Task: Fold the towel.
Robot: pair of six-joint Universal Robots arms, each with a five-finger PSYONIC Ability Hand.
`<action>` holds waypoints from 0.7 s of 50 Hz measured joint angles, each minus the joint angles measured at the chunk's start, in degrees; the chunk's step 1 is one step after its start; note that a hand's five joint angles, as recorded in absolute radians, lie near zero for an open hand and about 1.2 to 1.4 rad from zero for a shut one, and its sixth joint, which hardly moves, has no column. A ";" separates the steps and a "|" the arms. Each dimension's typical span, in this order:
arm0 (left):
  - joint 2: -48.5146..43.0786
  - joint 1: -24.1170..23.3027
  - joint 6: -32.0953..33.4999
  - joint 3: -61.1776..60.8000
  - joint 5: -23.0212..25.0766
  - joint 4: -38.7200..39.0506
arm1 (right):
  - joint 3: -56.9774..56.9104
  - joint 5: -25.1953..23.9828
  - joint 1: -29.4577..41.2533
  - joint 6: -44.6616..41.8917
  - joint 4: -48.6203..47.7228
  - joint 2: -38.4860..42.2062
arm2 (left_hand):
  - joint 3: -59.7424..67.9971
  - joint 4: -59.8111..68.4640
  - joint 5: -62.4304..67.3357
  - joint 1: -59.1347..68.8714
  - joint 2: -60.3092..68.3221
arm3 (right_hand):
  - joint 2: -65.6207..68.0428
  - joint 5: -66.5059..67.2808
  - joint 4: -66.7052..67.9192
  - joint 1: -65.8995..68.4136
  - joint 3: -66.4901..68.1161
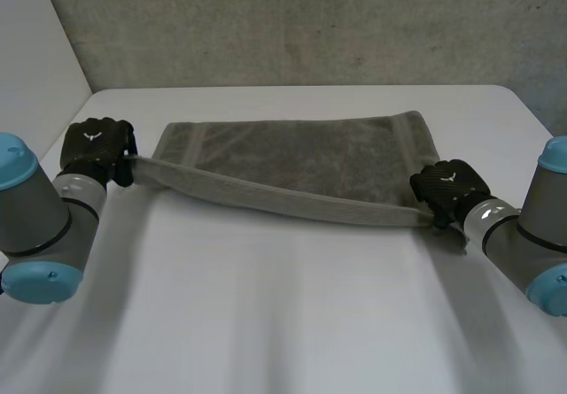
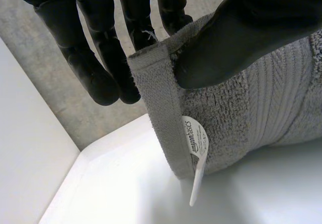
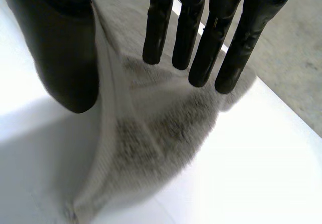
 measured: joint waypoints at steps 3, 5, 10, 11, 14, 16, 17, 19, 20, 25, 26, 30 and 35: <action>0.14 0.82 -0.10 -0.03 -0.04 0.18 | 0.04 2.61 0.01 1.37 0.02 -0.07 | 0.00 0.00 0.01 0.00 0.00 | -3.80 -5.15 -4.65 -4.55 -4.28; 0.17 1.21 -0.16 -0.04 -0.04 0.24 | 0.06 3.64 -0.03 1.87 0.12 -0.15 | 0.00 0.00 0.01 0.00 0.00 | -3.99 -5.36 -4.65 -4.77 -4.54; 0.13 1.87 -0.31 -0.08 -0.03 0.30 | 0.39 5.68 -0.38 2.31 0.58 -0.53 | 0.00 0.00 0.00 0.00 0.00 | -3.99 -5.27 -4.65 -4.85 -4.54; 0.11 1.93 -0.32 -0.09 -0.03 0.30 | 0.46 5.90 -0.44 2.30 0.63 -0.59 | 0.00 0.00 0.00 0.00 0.00 | -3.99 -5.25 -4.65 -4.84 -4.54; 0.04 2.02 -0.36 -0.11 -0.01 0.30 | 0.93 6.67 -0.69 2.15 0.86 -0.87 | 0.00 0.00 0.00 0.00 0.00 | -3.99 -5.18 -4.65 -4.83 -4.54; 0.01 2.01 -0.38 -0.13 -0.01 0.31 | 1.29 6.89 -0.79 2.04 0.96 -1.12 | 0.00 0.00 0.00 0.00 0.00 | 1.58 1.82 1.01 1.57 1.52; -0.01 1.99 -0.40 -0.14 0.00 0.30 | 1.55 6.96 -0.84 1.98 0.98 -1.32 | 0.00 0.00 0.00 0.00 0.00 | 7.94 8.33 7.03 8.00 6.99; -0.05 1.91 -0.42 -0.17 0.00 0.28 | 2.02 6.98 -0.99 1.92 1.03 -1.73 | 0.00 0.00 0.00 0.00 0.00 | 23.79 24.75 23.20 24.56 23.18; -0.06 1.85 -0.43 -0.18 0.00 0.28 | 2.20 6.94 -1.08 1.91 1.04 -1.91 | 0.00 0.00 0.01 0.00 0.00 | 31.91 32.97 31.29 31.81 31.30; -0.03 1.49 -0.42 -0.34 0.03 0.15 | 2.60 6.57 -1.72 1.70 1.06 -3.36 | 0.00 0.00 0.00 0.00 0.00 | 36.81 39.20 37.93 37.98 37.74; 0.01 1.37 -0.40 -0.41 0.04 0.08 | 2.60 6.47 -1.83 1.58 1.05 -4.03 | 0.00 0.00 0.00 0.00 0.00 | 36.81 39.20 37.93 37.99 37.74; 0.35 1.04 -0.24 -0.75 0.07 -0.11 | 2.49 6.12 -2.11 0.82 1.05 -7.64 | 0.00 0.00 0.00 0.00 0.00 | 36.81 39.20 37.93 37.99 37.74; 3.11 1.00 0.04 -1.34 0.09 -0.64 | 2.46 5.43 -2.28 -2.71 1.18 -14.31 | 0.00 0.00 0.01 0.00 0.00 | 36.81 39.20 37.93 37.99 37.74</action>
